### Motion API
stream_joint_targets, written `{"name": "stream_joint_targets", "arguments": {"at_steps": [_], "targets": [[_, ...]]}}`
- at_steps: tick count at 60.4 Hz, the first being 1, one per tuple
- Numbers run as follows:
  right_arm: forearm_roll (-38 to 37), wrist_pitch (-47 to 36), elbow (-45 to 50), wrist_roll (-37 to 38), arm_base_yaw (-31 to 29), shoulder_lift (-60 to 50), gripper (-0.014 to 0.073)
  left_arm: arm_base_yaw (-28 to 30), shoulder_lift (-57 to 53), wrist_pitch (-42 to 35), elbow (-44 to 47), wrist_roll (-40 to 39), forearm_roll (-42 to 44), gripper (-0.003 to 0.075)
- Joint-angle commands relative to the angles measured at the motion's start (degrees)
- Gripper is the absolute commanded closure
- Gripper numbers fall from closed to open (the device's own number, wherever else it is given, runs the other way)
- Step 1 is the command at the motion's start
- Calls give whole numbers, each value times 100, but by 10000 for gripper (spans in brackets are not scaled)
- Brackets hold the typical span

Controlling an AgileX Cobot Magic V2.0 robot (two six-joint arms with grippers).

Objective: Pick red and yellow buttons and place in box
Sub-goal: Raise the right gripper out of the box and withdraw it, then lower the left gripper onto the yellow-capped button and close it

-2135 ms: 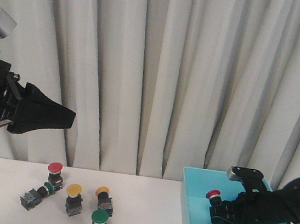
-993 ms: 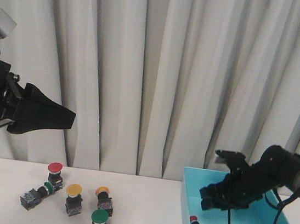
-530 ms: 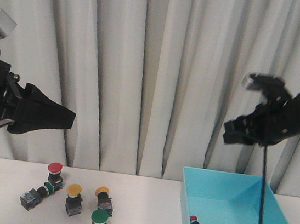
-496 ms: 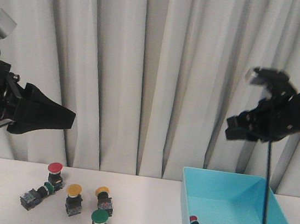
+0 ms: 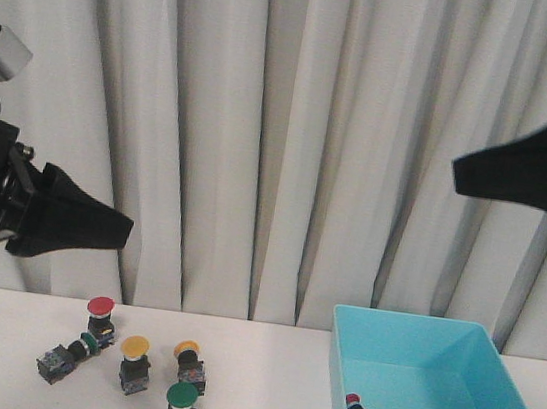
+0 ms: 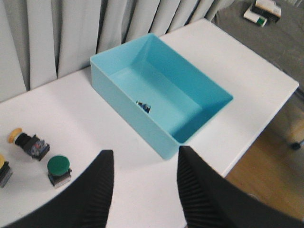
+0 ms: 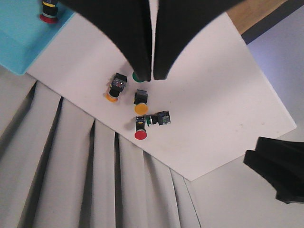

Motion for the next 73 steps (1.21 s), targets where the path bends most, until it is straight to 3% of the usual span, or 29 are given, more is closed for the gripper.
{"name": "stream_joint_targets", "arguments": {"at_steps": [1, 10, 17, 31, 43, 54, 61, 73], "targets": [[238, -918, 841, -353, -23, -905, 598, -19, -158, -53, -206, -21, -116, 418], [192, -1681, 2658, -579, -23, -2086, 598, -19, -158, 171, -206, -21, -114, 418], [-116, -1774, 3849, -589, -23, -2799, 598, -19, -158, 345, -195, -21, -88, 418], [-327, -2470, 5605, -795, -23, -3757, 598, -19, -140, 640, -186, -243, 888, 420], [-362, -2793, 6237, -809, -23, -4016, 598, -19, -140, 382, -186, -476, 1367, 473], [-590, -2858, 6437, -811, -23, -4016, 598, -19, -139, -446, -198, -492, 1928, 504], [-696, -2991, 6501, -811, -23, -4016, 598, -19, 81, -774, -453, -1128, 2685, 491], [-771, -3253, 6655, -811, -23, -4016, 598, -19, 1061, -262, -1613, -1512, 3133, 417]]}}
